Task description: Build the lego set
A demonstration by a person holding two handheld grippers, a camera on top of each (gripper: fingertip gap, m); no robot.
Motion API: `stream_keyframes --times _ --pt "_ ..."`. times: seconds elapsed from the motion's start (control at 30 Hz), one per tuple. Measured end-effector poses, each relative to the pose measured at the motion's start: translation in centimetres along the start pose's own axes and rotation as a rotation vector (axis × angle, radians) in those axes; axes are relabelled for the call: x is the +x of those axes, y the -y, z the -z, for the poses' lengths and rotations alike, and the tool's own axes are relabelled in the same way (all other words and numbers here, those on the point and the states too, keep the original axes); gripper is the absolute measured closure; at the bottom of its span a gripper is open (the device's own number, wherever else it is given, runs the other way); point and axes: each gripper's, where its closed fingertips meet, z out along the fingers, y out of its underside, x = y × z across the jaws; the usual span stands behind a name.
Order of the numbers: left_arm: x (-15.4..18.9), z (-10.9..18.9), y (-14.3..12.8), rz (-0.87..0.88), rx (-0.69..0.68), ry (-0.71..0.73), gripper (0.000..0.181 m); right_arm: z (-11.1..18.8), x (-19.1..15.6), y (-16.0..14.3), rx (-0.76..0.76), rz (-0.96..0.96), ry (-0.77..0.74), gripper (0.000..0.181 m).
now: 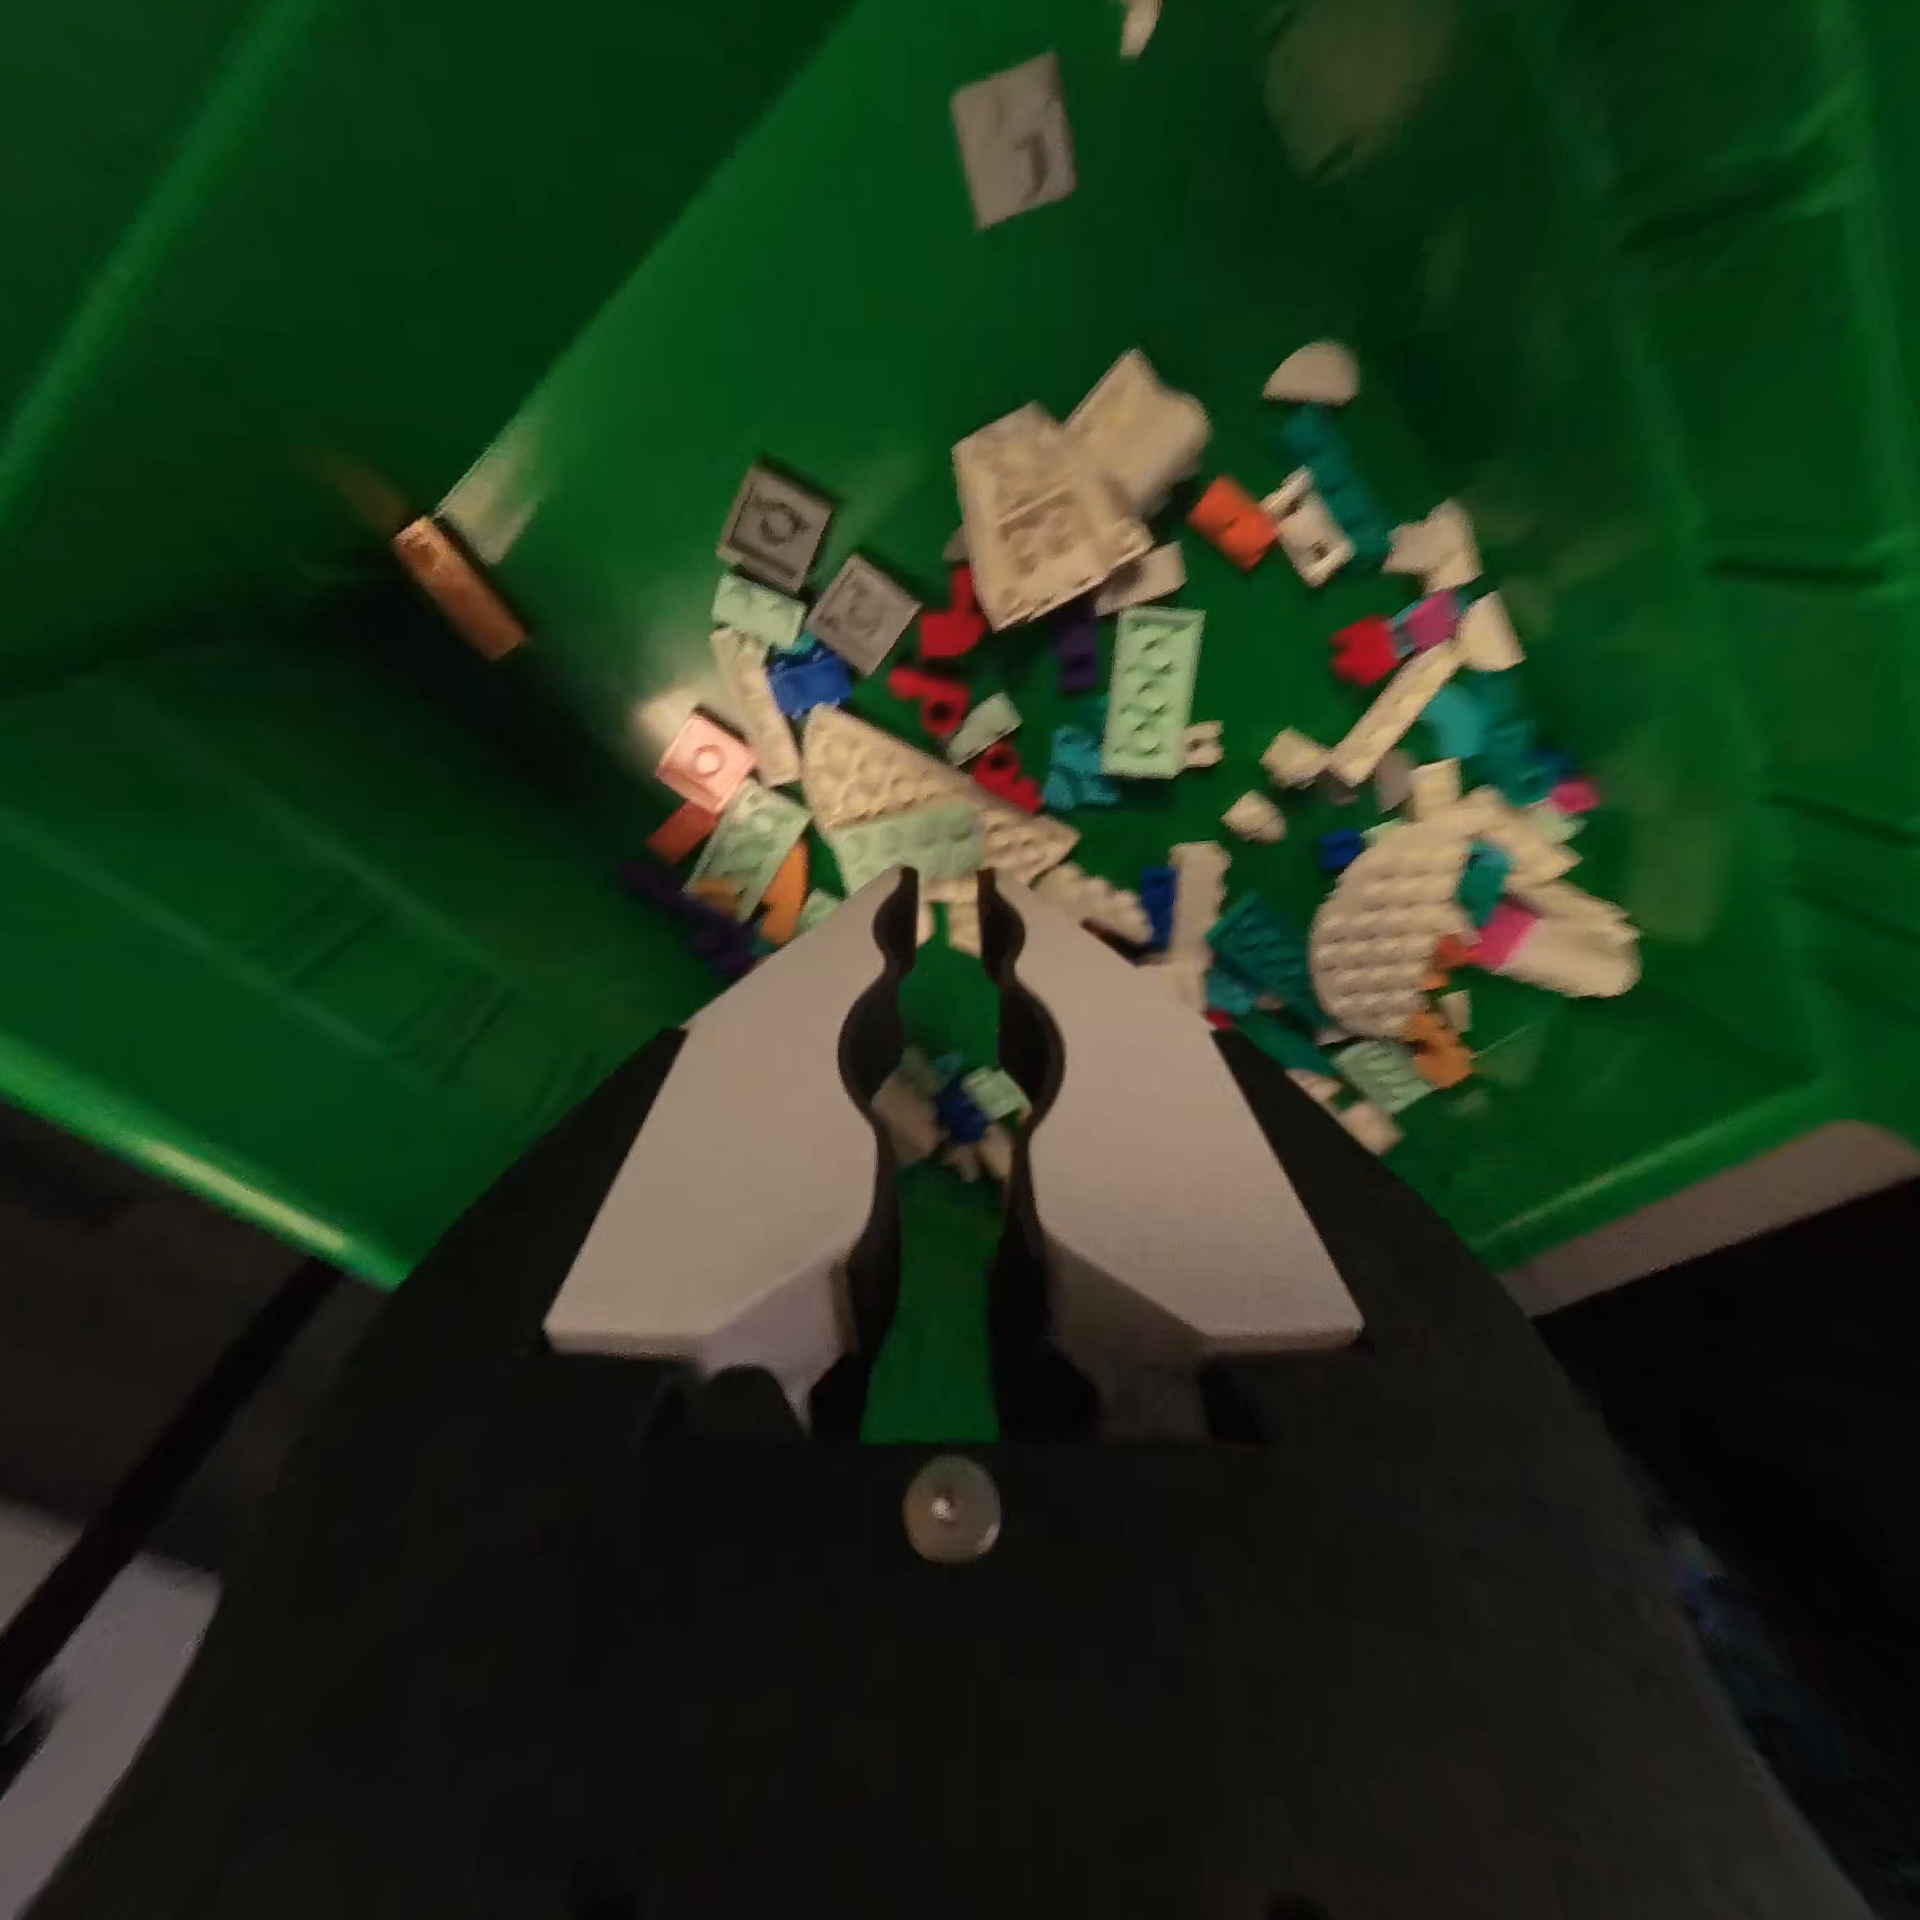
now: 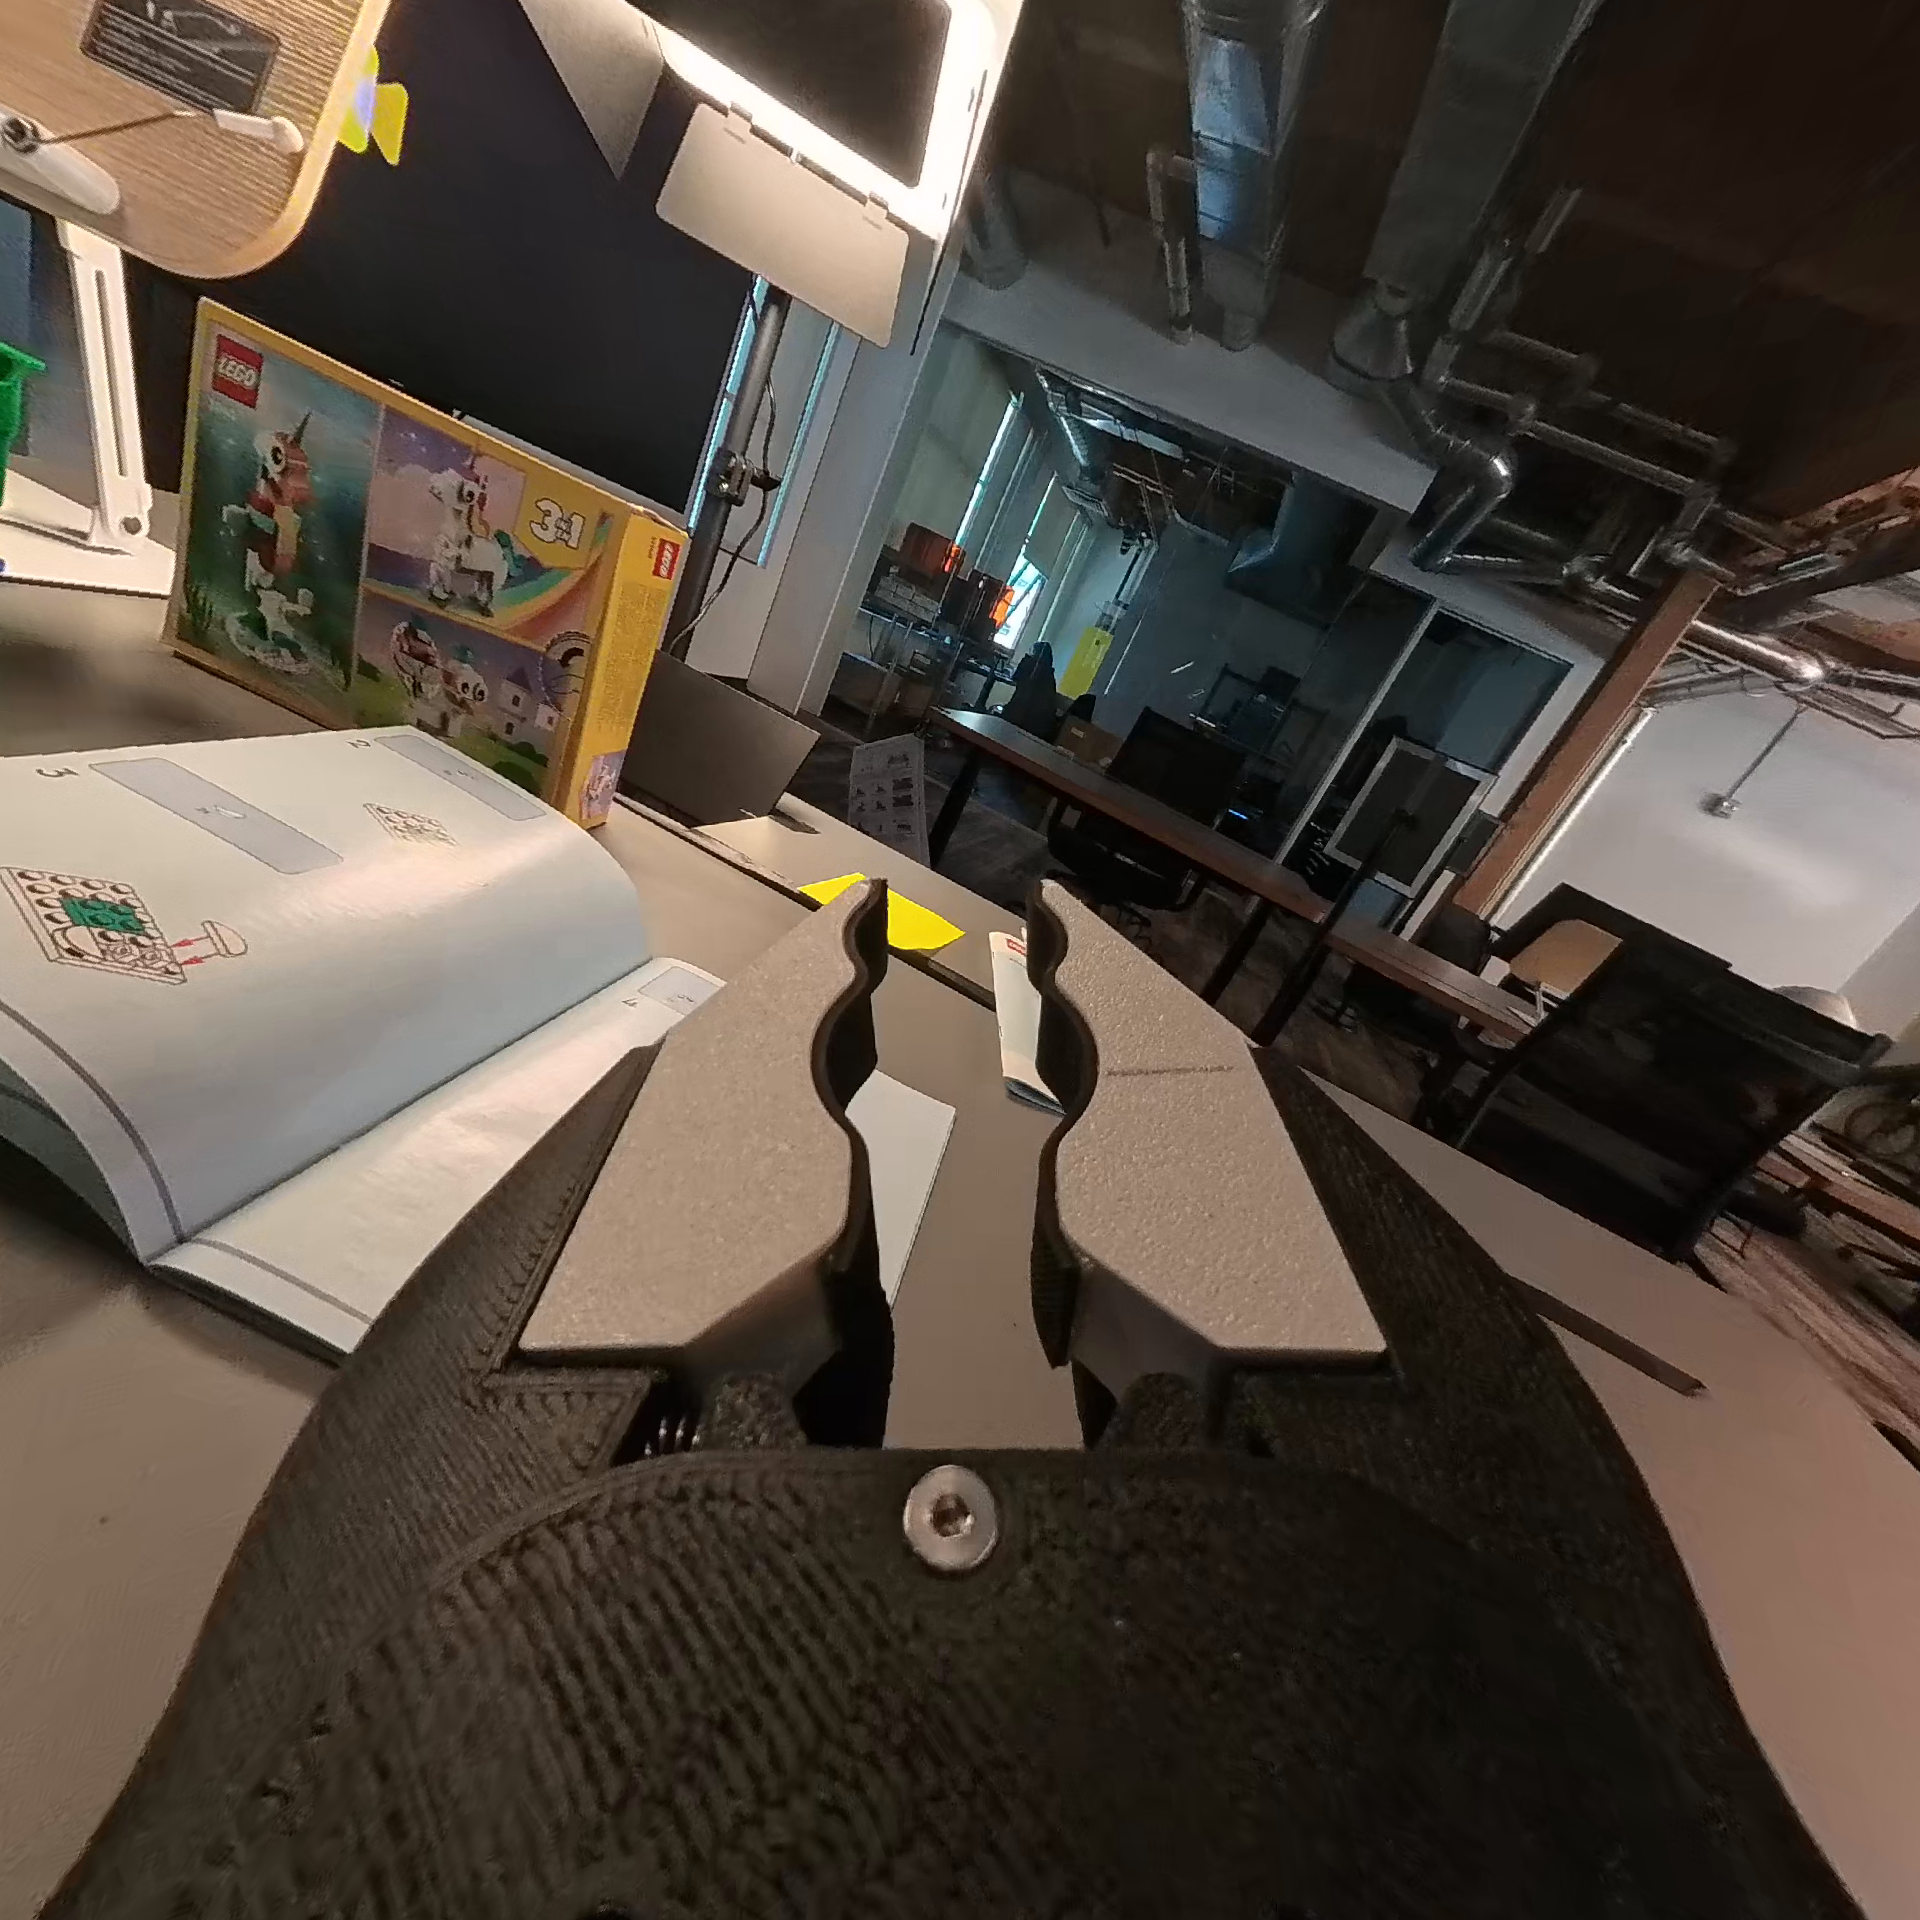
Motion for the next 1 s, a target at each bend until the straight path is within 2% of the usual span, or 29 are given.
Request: stream_keyframes --times 0.1,0.3,0.47,0.83,1.0 --pt "-1.7 -0.3 -1.7 -0.07 -0.124 0.157 0.168 0.0 -0.1 0.0 -0.003 0.008 0.004 0.156" --pt "-3.4 -1.5 -4.3 -0.126 -0.326 0.286 0.161 -0.1 -0.2 -0.1 -0.006 0.012 0.008 0.156" --pt "-3.1 -1.9 -4.8 -0.078 -0.359 0.251 0.162 -0.1 -0.3 -0.1 -0.005 0.014 0.012 0.156" --pt "-3.7 -2.0 -5.3 -0.019 -0.431 0.297 0.164 -0.1 -0.4 0.0 -0.006 0.018 0.014 0.156" --pt "-3.0 -2.3 -5.6 0.002 -0.439 0.273 0.172 -0.1 -0.4 0.0 -0.006 0.017 0.016 0.156"
